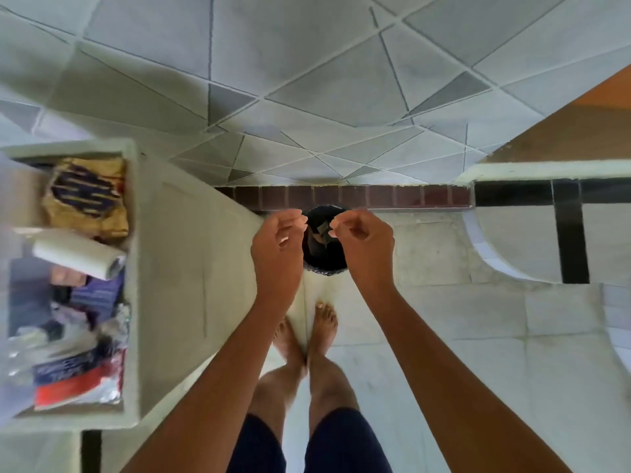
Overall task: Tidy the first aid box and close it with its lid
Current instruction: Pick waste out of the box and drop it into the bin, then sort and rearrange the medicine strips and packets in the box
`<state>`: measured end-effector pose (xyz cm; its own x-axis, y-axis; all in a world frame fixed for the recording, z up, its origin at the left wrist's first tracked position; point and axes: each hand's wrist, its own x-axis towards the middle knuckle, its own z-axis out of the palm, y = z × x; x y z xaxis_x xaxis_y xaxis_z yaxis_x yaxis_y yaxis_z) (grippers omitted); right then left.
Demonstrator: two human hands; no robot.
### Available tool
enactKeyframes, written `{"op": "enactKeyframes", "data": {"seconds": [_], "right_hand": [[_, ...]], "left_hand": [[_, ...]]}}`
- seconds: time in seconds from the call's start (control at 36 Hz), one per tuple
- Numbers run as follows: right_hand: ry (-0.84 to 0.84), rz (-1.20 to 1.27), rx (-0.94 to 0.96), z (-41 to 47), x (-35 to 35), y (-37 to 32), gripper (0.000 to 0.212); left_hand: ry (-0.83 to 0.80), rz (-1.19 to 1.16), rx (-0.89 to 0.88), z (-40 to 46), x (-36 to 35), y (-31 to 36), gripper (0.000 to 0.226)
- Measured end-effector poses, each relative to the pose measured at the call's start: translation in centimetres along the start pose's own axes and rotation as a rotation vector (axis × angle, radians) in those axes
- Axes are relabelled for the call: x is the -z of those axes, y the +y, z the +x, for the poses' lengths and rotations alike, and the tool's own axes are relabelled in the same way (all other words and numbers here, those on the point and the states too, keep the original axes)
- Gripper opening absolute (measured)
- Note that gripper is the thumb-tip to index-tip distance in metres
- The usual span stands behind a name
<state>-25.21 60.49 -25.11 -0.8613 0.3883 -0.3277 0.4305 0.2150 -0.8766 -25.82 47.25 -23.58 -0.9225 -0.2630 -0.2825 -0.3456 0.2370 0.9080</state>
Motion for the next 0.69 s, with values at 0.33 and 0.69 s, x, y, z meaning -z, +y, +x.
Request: {"op": "enactKeyframes", "data": {"seconds": [0.33,0.69], "right_hand": [[-0.11,0.131,0.175,-13.6,1.4,-16.0,0.006],[-0.251,0.114,0.287,-19.7,-4.9,-21.2,0.009]], "left_hand": [[0.16,-0.07,-0.174,-9.5,14.5,14.1,0.012],[0.291,-0.105,-0.141,-12.5,25.9,13.0,0.011]]}}
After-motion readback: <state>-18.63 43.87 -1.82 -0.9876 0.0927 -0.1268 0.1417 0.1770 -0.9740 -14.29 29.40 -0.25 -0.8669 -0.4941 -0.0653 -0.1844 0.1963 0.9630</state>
